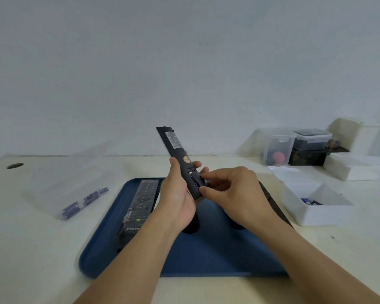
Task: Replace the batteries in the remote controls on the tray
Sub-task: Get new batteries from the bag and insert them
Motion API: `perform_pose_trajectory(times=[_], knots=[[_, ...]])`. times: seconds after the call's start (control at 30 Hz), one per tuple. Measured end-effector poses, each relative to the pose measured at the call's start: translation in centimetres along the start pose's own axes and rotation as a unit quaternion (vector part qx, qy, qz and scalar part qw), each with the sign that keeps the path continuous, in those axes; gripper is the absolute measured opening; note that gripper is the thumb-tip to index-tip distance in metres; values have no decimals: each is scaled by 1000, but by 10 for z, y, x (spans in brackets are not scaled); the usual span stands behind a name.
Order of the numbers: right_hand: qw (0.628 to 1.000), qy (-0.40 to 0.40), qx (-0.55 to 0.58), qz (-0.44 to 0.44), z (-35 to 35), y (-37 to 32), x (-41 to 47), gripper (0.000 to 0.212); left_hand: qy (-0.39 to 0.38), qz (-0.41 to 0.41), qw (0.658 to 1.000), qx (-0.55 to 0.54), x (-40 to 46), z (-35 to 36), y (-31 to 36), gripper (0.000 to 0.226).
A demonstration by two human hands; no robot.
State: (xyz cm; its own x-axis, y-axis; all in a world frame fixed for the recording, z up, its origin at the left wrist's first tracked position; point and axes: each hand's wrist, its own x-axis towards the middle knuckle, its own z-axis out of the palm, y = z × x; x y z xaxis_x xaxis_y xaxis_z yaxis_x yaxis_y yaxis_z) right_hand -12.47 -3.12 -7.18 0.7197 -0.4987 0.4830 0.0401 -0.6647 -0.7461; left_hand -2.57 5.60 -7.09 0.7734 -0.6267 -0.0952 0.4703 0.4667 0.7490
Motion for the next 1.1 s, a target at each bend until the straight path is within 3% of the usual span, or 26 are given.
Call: perform_pose_trajectory(times=[0.23,0.4,0.57,0.7,0.87,1.1], knots=[[1000,-3,-1,-27,2,1,-2,10,38,25,999,22,-2,8,-9,50],[993,-47,-77,-70,9,8,-4,20,35,-1,999,7,-2,3,-7,49],[989,-56,-79,-110,7,8,-6,37,11,-51,998,-31,-5,2,3,42],[979,-96,-126,-129,-3,11,-2,36,-3,-103,993,-50,-6,1,11,42],[978,-141,-88,-127,-7,12,-1,52,-9,-121,991,-57,-6,-2,11,46],[990,-73,-34,-118,-16,19,7,51,-63,-110,992,-4,-14,2,0,46]])
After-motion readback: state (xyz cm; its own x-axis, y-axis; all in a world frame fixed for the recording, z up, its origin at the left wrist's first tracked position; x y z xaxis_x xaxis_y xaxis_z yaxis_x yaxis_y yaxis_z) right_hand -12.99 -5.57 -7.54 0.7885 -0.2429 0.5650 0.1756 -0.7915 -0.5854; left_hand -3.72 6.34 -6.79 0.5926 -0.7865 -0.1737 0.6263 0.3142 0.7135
